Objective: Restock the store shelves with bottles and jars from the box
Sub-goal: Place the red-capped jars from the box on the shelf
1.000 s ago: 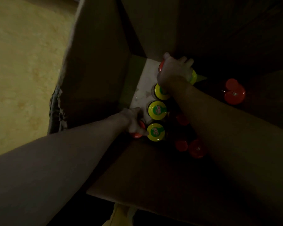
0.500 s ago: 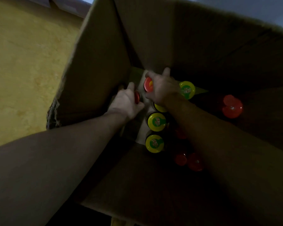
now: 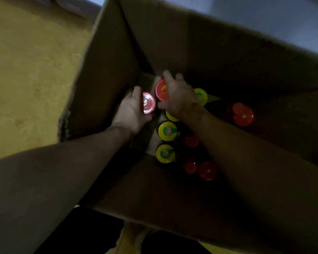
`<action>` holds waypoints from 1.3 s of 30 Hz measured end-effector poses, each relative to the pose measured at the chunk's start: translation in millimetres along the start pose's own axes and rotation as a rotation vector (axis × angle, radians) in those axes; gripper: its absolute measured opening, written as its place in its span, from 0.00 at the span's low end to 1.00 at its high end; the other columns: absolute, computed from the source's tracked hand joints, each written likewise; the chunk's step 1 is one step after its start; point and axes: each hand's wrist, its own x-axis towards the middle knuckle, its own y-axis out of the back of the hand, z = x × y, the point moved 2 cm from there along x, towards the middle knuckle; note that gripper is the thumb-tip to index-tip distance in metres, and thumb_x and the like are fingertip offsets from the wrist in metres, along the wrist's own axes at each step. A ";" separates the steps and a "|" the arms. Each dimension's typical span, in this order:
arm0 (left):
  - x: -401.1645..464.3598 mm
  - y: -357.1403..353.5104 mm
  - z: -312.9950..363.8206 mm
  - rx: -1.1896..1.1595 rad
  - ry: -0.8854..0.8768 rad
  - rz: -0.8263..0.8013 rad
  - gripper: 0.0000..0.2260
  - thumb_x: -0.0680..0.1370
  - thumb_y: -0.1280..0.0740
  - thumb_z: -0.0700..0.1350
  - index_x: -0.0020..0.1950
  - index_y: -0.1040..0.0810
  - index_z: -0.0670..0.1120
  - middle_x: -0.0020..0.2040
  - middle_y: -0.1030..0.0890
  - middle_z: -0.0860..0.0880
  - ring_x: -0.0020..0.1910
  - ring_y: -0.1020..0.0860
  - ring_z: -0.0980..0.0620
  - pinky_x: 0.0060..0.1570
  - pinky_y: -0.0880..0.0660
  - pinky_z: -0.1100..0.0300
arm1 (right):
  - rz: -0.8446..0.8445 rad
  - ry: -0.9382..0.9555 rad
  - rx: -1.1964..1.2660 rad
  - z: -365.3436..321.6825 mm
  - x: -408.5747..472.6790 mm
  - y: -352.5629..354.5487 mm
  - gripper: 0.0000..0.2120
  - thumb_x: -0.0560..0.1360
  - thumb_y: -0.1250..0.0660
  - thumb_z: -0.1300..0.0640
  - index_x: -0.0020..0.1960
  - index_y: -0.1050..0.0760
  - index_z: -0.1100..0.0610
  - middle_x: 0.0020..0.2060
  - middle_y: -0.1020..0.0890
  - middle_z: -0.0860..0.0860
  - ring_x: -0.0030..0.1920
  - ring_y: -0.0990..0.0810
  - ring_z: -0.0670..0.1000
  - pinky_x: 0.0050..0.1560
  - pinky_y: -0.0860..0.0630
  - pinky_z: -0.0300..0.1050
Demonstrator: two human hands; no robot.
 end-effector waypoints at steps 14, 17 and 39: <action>-170.3 167.5 164.2 -0.023 -0.174 0.137 0.30 0.70 0.19 0.54 0.64 0.29 0.46 0.58 0.23 0.44 0.57 0.22 0.44 0.53 0.26 0.55 | 0.082 -0.116 0.118 -30.7 -224.1 202.3 0.40 0.71 0.22 0.44 0.76 0.38 0.51 0.67 0.28 0.57 0.66 0.24 0.60 0.65 0.26 0.55; -214.2 212.8 207.2 -0.028 -0.197 0.151 0.32 0.70 0.19 0.54 0.65 0.29 0.44 0.60 0.22 0.43 0.58 0.22 0.43 0.54 0.23 0.52 | 0.144 -0.140 0.153 -47.1 -275.3 254.6 0.39 0.70 0.22 0.44 0.74 0.36 0.51 0.66 0.27 0.57 0.64 0.24 0.61 0.63 0.24 0.55; -410.1 444.5 413.4 0.013 -0.267 0.384 0.29 0.71 0.25 0.64 0.64 0.30 0.52 0.59 0.26 0.47 0.55 0.22 0.42 0.53 0.22 0.48 | 0.468 -0.049 0.182 -146.4 -475.2 542.8 0.37 0.69 0.22 0.44 0.71 0.35 0.48 0.63 0.26 0.54 0.62 0.23 0.59 0.59 0.22 0.54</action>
